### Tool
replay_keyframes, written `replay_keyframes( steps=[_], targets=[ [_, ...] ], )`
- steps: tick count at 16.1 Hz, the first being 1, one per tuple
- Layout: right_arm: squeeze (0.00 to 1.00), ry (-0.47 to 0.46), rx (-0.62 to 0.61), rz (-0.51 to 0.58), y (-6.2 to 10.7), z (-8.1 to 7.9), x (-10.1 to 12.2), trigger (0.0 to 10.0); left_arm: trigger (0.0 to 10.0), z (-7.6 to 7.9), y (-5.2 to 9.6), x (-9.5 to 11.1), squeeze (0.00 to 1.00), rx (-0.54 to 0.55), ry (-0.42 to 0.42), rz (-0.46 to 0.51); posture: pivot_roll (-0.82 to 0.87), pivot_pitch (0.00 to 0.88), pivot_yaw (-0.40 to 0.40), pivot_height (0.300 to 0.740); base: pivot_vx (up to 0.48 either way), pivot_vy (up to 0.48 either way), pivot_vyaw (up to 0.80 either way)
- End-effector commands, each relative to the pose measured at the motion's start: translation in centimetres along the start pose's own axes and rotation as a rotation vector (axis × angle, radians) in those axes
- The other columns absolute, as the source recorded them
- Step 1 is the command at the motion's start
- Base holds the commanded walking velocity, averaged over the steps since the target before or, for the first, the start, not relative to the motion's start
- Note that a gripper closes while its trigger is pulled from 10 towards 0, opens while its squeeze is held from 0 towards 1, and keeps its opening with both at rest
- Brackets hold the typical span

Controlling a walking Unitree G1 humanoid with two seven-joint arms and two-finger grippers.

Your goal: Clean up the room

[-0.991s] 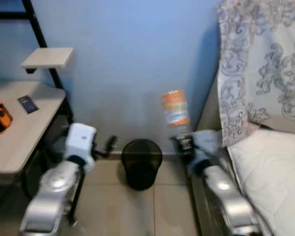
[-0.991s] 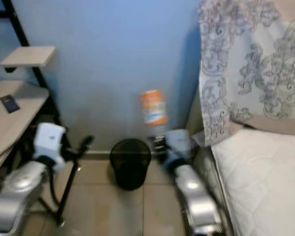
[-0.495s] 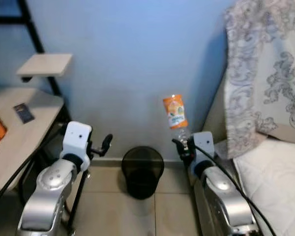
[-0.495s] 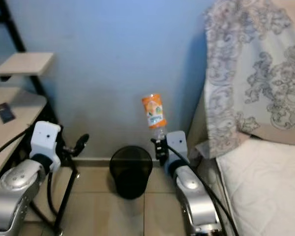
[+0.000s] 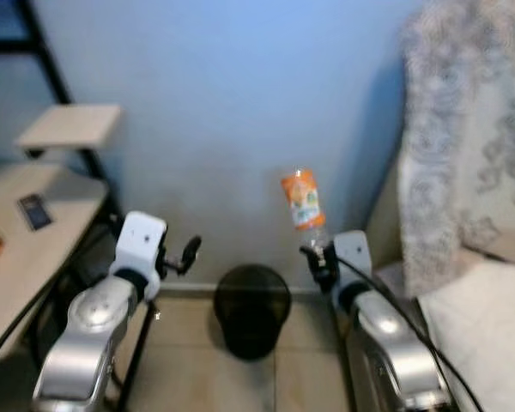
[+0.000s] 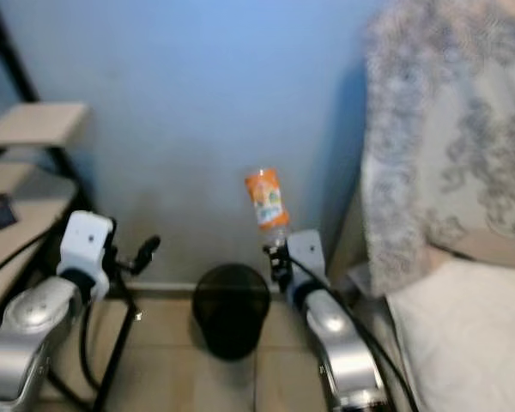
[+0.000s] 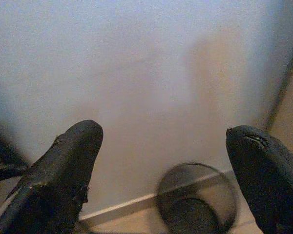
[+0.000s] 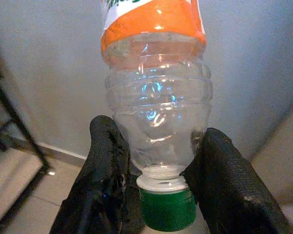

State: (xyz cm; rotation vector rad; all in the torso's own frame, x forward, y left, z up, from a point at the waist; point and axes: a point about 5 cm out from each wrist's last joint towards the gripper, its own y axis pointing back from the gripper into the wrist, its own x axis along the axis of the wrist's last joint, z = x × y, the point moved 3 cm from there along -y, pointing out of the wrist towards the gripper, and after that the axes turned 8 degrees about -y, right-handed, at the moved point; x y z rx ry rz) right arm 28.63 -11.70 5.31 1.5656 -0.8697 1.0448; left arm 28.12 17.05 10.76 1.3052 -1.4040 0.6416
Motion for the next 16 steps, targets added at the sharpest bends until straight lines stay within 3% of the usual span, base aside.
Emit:
replay_keyframes(
  steps=[1,4,7,10,12,16],
  targets=[
    [0.00,0.009,-0.009,0.021,-0.1,0.3,0.6,10.0,10.0,0.0,0.0,0.2,0.00,-0.011,-0.012,0.006,0.04,0.000,0.009,0.740,0.304,0.000,0.66],
    [0.00,0.001,-0.031,0.005,-0.2,0.5,0.3,10.0,10.0,0.1,-0.1,0.2,0.00,-0.024,-0.017,0.009,0.04,0.000,0.011,0.740,0.304,0.000,0.76],
    [0.00,-0.007,-0.017,-0.025,-0.3,0.6,-0.3,10.0,10.0,0.5,-0.2,0.1,0.00,-0.050,-0.020,0.011,0.03,0.000,0.017,0.740,0.301,0.000,0.00],
    [0.00,0.069,0.044,-0.084,-0.6,0.1,-1.2,10.0,10.0,1.2,-0.2,-0.4,0.00,-0.112,-0.039,0.000,0.02,0.000,0.017,0.740,0.307,0.000,0.00],
    [0.00,0.186,0.070,-0.157,-1.2,0.4,-2.1,10.0,10.0,1.7,-0.6,-0.8,0.00,-0.159,-0.054,-0.009,0.00,0.000,0.019,0.740,0.304,0.000,0.00],
    [0.00,0.219,0.070,-0.220,-0.8,1.1,-3.7,10.0,10.0,2.8,-0.8,-1.6,0.00,-0.228,-0.066,-0.015,-0.03,0.000,0.019,0.740,0.304,0.000,0.00]
  ],
)
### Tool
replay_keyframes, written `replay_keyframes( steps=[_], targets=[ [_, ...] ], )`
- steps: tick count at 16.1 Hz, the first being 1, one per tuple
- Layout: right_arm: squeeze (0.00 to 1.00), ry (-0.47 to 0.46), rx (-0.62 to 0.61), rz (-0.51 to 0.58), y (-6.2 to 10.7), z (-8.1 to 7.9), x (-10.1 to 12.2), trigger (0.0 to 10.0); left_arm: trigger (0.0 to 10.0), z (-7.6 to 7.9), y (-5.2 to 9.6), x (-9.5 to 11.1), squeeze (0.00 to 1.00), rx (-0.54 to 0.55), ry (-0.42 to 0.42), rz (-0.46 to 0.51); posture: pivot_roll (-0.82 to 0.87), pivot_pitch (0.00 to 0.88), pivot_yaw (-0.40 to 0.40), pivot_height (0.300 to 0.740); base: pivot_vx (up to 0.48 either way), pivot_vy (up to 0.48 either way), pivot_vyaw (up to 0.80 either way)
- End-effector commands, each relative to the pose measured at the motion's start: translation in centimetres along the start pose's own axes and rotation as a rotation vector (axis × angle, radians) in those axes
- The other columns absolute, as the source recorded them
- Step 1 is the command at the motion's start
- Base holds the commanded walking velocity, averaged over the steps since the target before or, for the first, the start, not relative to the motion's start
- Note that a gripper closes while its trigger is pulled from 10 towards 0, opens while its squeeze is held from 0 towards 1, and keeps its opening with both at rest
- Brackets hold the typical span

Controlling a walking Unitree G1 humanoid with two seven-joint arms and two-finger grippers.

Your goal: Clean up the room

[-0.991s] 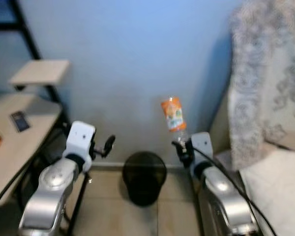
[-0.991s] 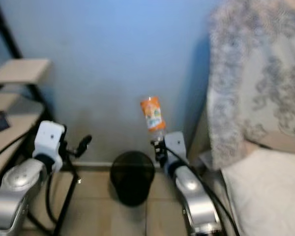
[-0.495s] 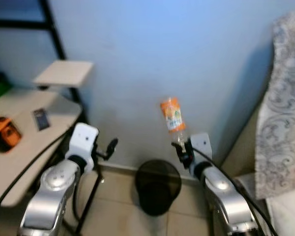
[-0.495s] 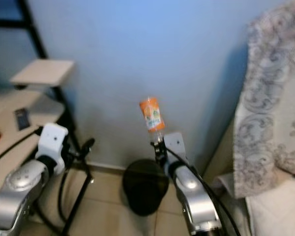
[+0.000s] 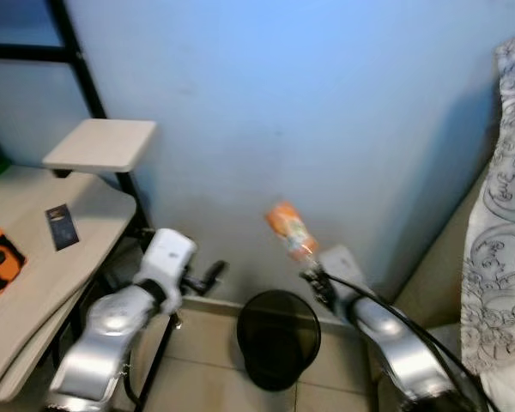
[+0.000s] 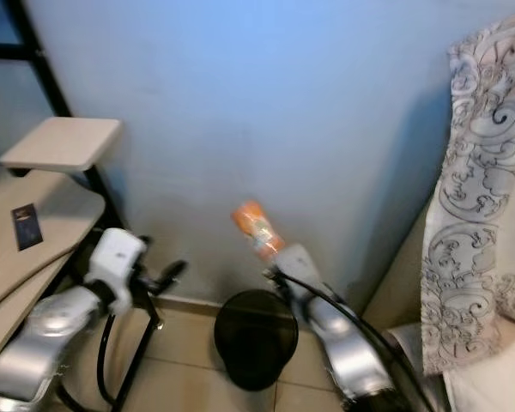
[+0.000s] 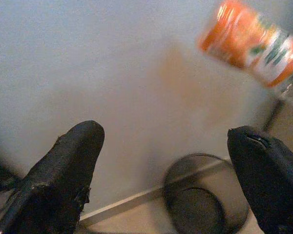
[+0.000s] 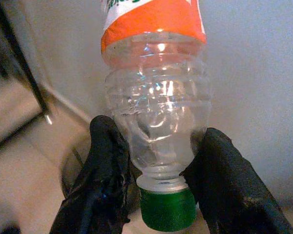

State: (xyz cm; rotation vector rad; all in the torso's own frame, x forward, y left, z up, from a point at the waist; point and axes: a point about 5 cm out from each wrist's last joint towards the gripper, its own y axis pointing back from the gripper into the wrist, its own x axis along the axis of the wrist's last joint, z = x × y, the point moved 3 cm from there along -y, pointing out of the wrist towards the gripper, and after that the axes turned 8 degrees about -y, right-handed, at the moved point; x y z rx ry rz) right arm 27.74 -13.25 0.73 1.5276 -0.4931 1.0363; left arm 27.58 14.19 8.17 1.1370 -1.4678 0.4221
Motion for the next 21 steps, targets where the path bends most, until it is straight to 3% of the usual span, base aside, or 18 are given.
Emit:
replay_keyframes(
  steps=[1,3,4,5,8,10,13,18,19,21],
  targets=[
    [0.00,0.017,0.030,-0.010,-0.3,-0.6,0.3,10.0,10.0,-0.4,-0.1,-0.2,0.00,0.001,-0.031,-0.008,-0.03,0.000,0.020,0.740,0.304,0.000,0.00],
    [0.00,0.066,0.058,-0.091,-0.6,-1.0,-1.3,10.0,10.0,0.1,-0.5,0.2,0.00,-0.036,-0.044,0.005,-0.02,0.000,0.016,0.740,0.294,0.000,0.00],
    [0.00,0.083,0.061,-0.130,-0.9,-1.1,-2.0,10.0,10.0,1.0,-0.5,0.0,0.00,-0.113,-0.074,0.007,-0.02,0.000,0.015,0.740,0.000,0.000,0.00],
    [0.00,0.125,0.041,-0.179,-1.6,-0.9,-3.1,10.0,10.0,2.5,0.0,-0.2,0.00,-0.254,-0.186,0.016,-0.02,0.000,0.013,0.740,0.000,0.000,0.00],
    [0.00,0.144,0.025,-0.219,-3.1,-1.1,-3.1,10.0,10.0,3.9,0.8,-0.8,0.00,-0.457,-0.320,-0.007,-0.02,0.000,0.010,0.740,0.000,0.000,0.00],
    [0.00,0.163,0.024,-0.219,-4.1,-1.5,-2.2,10.0,10.0,3.1,0.8,-1.5,0.00,-0.490,-0.398,-0.051,-0.02,0.000,0.005,0.740,0.000,0.000,0.00],
    [0.00,0.207,0.027,-0.221,-5.0,-1.8,-1.4,10.0,10.0,1.5,0.3,-1.4,0.00,-0.467,-0.444,-0.061,-0.01,0.000,0.000,0.740,0.000,0.000,0.00],
    [0.00,0.251,0.004,-0.203,-5.6,-1.7,-0.4,10.0,10.0,1.0,0.2,-1.3,0.00,-0.470,-0.451,-0.058,-0.02,0.000,-0.004,0.740,0.000,0.000,0.00],
    [0.52,0.247,-0.007,-0.195,-5.7,-1.5,-0.2,10.0,10.0,1.0,0.2,-1.4,0.00,-0.469,-0.451,-0.057,-0.01,0.000,-0.004,0.740,0.000,0.000,0.00],
    [1.00,0.223,0.006,-0.190,-5.9,-1.8,0.1,10.0,10.0,0.8,0.2,-1.5,0.00,-0.468,-0.450,-0.059,-0.02,0.000,-0.003,0.740,0.000,0.000,0.00]
  ],
)
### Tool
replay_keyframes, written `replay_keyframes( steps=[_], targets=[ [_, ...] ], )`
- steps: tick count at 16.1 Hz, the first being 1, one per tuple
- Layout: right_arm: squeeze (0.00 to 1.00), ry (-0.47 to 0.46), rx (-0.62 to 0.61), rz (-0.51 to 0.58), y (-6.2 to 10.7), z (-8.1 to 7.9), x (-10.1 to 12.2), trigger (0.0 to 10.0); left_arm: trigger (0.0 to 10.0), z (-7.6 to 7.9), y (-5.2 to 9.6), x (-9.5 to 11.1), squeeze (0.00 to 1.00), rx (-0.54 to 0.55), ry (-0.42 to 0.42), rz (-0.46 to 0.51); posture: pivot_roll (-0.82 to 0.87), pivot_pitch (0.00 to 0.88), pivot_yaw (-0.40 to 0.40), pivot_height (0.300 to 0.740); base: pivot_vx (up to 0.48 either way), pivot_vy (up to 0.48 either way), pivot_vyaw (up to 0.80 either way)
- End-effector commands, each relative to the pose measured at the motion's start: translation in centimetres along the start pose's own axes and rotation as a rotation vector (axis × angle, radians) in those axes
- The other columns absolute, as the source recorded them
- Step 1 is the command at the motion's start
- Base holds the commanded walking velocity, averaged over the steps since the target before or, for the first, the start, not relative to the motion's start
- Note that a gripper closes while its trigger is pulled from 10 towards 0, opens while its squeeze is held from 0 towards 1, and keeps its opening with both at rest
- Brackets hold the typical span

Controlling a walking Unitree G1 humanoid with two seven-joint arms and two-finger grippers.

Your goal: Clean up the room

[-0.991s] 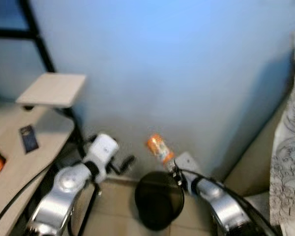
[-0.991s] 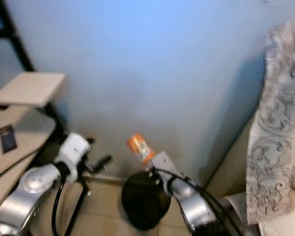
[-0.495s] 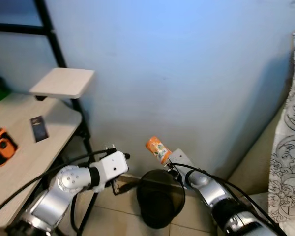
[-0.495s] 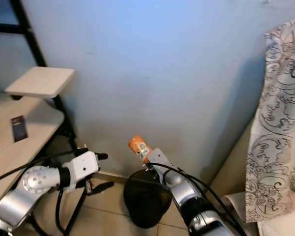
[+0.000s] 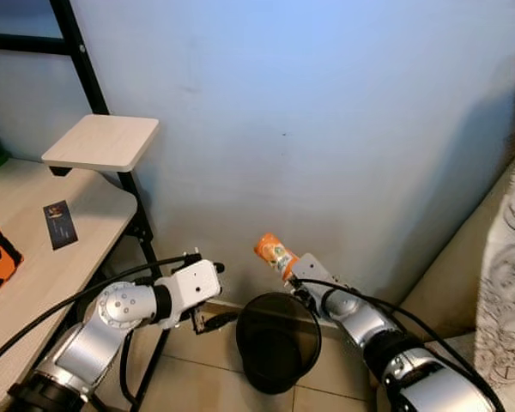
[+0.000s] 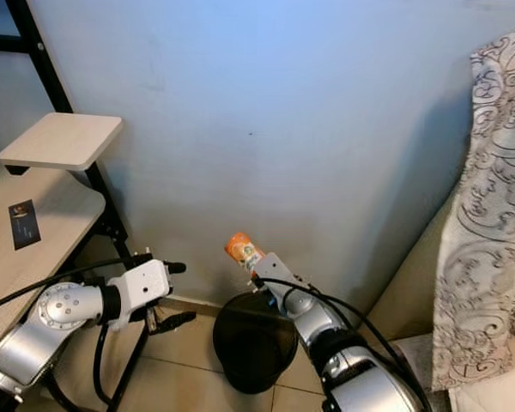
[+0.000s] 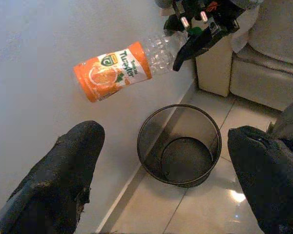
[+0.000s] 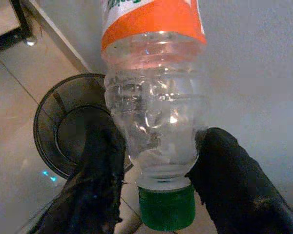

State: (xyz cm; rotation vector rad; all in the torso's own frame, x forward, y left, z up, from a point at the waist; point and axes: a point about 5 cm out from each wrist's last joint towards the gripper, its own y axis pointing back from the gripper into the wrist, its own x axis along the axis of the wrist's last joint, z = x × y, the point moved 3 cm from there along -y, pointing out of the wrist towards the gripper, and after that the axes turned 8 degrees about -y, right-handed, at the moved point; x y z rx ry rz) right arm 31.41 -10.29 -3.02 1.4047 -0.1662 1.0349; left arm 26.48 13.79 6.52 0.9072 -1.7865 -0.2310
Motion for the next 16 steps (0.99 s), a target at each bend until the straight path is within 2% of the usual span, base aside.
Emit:
replay_keyframes(
  steps=[1,9,10,12,13,14,15,16],
  targets=[
    [1.00,-0.004,0.010,0.015,-0.1,-0.1,0.6,10.0,10.0,-0.4,0.3,-0.3,0.00,0.009,-0.009,-0.009,-0.02,0.000,-0.003,0.740,0.000,0.000,0.00],
    [1.00,0.022,0.019,-0.005,-0.2,-0.8,-0.3,10.0,10.0,-0.6,0.2,-0.3,0.00,0.013,-0.011,-0.003,-0.02,0.000,0.002,0.740,0.000,0.000,0.00],
    [0.00,-0.039,0.035,0.026,-0.1,-0.9,-0.1,10.0,10.0,-0.5,0.0,-0.2,0.00,0.033,0.022,0.011,-0.02,0.000,0.004,0.740,0.000,0.000,0.00],
    [0.00,-0.190,0.056,0.101,0.1,-0.5,0.6,10.0,10.0,-0.7,-0.3,0.2,0.00,0.073,0.088,0.033,-0.03,0.000,0.009,0.740,0.000,0.000,0.00],
    [0.00,-0.301,0.058,0.187,0.7,0.7,1.1,10.0,10.0,-1.3,-1.0,0.7,0.00,0.136,0.172,0.068,-0.05,0.000,0.025,0.740,0.000,0.000,0.00],
    [0.00,-0.370,0.050,0.264,1.4,1.5,1.3,10.0,10.0,-1.5,-1.5,0.9,0.00,0.176,0.224,0.082,-0.05,0.000,0.036,0.740,0.000,0.000,0.00],
    [0.00,-0.423,0.049,0.289,1.8,1.9,1.2,10.0,10.0,-1.7,-1.9,0.9,0.00,0.203,0.252,0.082,-0.06,0.000,0.041,0.740,0.000,0.000,0.00],
    [0.00,-0.478,0.051,0.339,2.3,2.4,1.4,10.0,10.0,-2.3,-2.1,0.1,0.00,0.279,0.317,0.054,-0.08,0.000,0.070,0.740,0.000,0.000,-0.77]
  ],
)
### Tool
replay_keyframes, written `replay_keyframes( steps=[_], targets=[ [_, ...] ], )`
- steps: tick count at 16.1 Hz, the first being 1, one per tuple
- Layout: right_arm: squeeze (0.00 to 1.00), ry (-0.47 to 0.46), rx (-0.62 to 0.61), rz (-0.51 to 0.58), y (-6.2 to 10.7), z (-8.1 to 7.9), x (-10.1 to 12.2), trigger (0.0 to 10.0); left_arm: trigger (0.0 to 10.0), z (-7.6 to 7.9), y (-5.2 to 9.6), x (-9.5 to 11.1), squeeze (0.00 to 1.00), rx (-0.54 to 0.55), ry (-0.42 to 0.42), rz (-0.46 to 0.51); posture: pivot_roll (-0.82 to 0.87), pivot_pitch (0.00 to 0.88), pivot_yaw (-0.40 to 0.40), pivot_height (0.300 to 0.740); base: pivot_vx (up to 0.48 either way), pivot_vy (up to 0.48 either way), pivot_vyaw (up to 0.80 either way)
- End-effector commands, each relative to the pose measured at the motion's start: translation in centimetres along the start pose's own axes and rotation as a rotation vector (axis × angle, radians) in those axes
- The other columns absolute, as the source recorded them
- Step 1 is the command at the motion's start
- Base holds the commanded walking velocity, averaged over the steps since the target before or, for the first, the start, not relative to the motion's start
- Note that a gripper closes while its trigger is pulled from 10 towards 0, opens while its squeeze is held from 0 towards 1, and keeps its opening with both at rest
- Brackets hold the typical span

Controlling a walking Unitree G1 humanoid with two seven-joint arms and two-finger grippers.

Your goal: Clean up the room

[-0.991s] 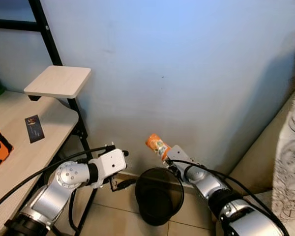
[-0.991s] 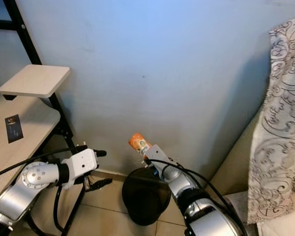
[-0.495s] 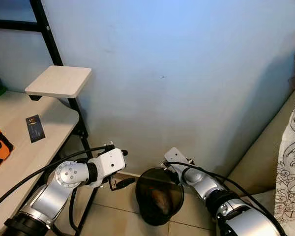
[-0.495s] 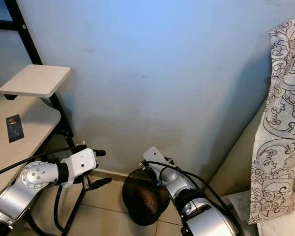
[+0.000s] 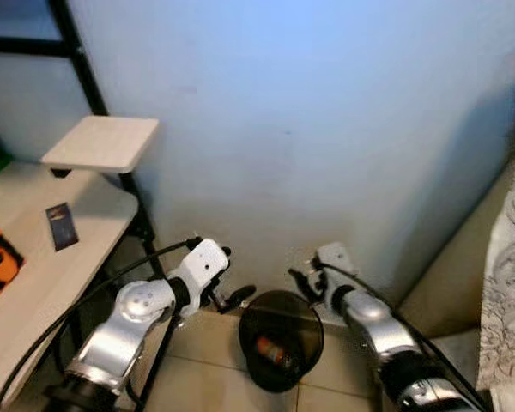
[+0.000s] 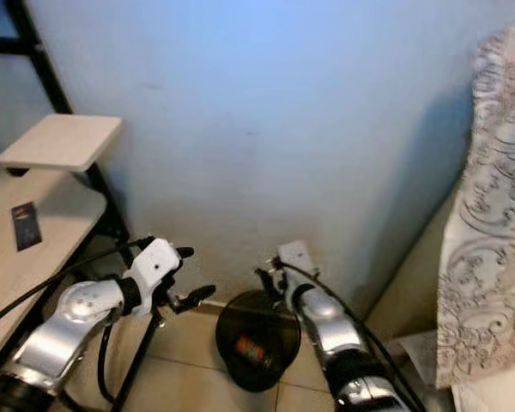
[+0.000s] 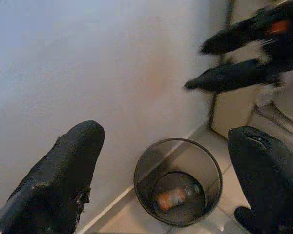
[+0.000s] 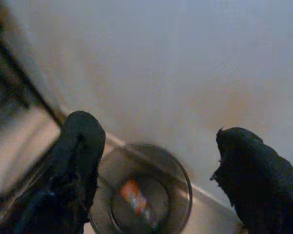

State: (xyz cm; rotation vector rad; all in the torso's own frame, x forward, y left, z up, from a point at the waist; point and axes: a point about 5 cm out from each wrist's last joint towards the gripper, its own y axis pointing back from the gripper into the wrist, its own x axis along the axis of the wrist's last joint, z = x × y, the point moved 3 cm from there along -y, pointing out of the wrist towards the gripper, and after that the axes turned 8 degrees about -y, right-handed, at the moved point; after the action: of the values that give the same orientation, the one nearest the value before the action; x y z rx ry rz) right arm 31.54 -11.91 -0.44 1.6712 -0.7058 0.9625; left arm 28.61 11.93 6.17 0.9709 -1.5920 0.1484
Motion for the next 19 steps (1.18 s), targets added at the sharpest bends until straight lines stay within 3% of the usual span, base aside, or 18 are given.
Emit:
replay_keyframes(
  steps=[1,3,4,7,9,10,13,15,16,19],
  targets=[
    [0.00,-0.043,0.006,0.058,0.4,0.5,1.1,10.0,10.0,-2.8,0.0,-1.1,0.00,0.219,0.102,-0.052,-0.09,0.000,0.071,0.740,0.000,0.000,-0.80],
    [0.00,-0.019,0.014,0.090,0.2,0.5,2.0,10.0,10.0,-3.8,0.2,-1.6,0.00,0.322,0.154,-0.056,-0.08,0.000,0.057,0.740,0.000,0.000,-0.77],
    [0.00,-0.077,0.013,0.143,0.4,0.5,3.4,10.0,10.0,-4.1,0.2,-1.2,0.00,0.348,0.178,-0.033,-0.07,0.000,0.045,0.740,0.000,0.000,-0.76],
    [0.00,-0.085,0.123,0.191,0.6,-1.2,4.9,10.0,10.0,-6.0,0.8,0.4,0.00,0.399,0.112,0.005,-0.10,0.000,0.063,0.740,0.000,0.000,-0.77],
    [0.00,-0.059,0.075,0.204,1.3,-0.5,5.0,10.0,10.0,-5.8,1.3,0.3,0.00,0.404,0.063,-0.003,-0.09,0.000,0.056,0.740,0.000,0.000,-0.78],
    [0.00,-0.090,0.087,0.210,1.7,-0.3,5.1,10.0,10.0,-5.7,1.6,0.4,0.00,0.422,0.079,0.005,-0.09,0.000,0.059,0.740,0.000,0.000,-0.76],
    [0.00,-0.190,-0.013,0.273,4.4,2.4,5.2,10.0,10.0,-4.4,3.3,-0.5,0.00,0.538,0.223,0.009,-0.06,0.000,0.028,0.740,0.000,0.000,-0.75],
    [0.00,-0.212,-0.006,0.280,5.4,1.8,5.4,10.0,10.0,-5.4,4.9,-1.0,0.00,0.618,0.253,0.009,-0.02,0.000,-0.005,0.740,0.000,0.000,-0.75],
    [0.00,-0.247,-0.052,0.296,6.0,1.8,5.5,10.0,10.0,-5.7,6.1,-1.4,0.00,0.640,0.219,-0.027,0.00,0.000,-0.024,0.740,0.000,0.000,-0.74],
    [0.00,-0.243,-0.047,0.306,7.3,1.0,5.1,10.0,10.0,-5.7,7.2,-0.2,0.00,0.655,0.200,-0.007,0.02,0.000,-0.025,0.740,0.000,0.000,-0.74]
  ],
)
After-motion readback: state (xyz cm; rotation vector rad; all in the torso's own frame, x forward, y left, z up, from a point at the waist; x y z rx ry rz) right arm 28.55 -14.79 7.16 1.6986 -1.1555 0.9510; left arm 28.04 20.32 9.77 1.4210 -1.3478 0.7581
